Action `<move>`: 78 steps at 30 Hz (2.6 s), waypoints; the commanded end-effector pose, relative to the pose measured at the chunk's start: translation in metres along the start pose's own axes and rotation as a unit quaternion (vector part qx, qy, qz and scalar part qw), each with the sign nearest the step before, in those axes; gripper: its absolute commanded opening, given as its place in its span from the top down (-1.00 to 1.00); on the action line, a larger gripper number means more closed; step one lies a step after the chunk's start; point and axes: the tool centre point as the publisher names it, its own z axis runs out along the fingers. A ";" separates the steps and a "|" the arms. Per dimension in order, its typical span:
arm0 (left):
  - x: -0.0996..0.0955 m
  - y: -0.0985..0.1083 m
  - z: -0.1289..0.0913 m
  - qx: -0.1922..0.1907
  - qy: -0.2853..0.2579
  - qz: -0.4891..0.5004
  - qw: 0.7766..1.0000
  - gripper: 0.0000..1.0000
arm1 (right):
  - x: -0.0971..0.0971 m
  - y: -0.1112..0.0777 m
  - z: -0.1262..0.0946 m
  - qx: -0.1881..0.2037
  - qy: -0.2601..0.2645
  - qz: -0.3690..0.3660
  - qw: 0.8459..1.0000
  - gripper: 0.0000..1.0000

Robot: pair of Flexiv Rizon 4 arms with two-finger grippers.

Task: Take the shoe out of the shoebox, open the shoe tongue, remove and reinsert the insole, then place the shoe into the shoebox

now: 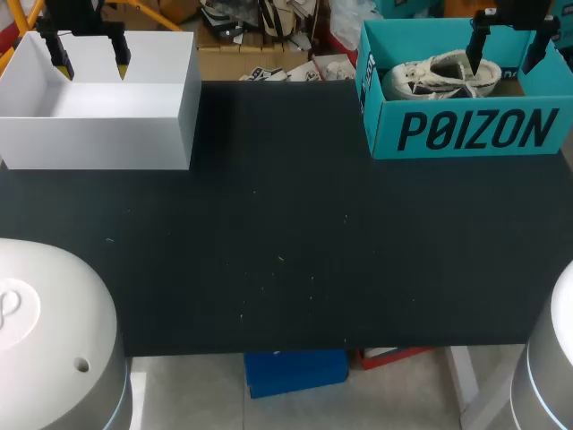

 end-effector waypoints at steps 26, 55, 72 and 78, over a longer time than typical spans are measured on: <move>0.001 0.001 -0.001 -0.001 -0.001 -0.001 1.000 -1.00 | 0.000 0.000 0.000 0.000 0.000 0.000 1.000 -1.00; 0.001 0.001 -0.001 -0.001 -0.001 -0.001 1.000 -1.00 | 0.012 0.000 0.000 0.019 -0.012 -0.124 0.992 -1.00; 0.001 0.001 -0.001 -0.001 -0.001 -0.001 1.000 -1.00 | 0.003 -0.005 -0.012 -0.046 -0.084 -0.503 0.859 -1.00; 0.001 0.001 -0.001 -0.001 -0.001 -0.001 1.000 -1.00 | 0.003 -0.005 -0.012 -0.046 -0.084 -0.503 0.859 -1.00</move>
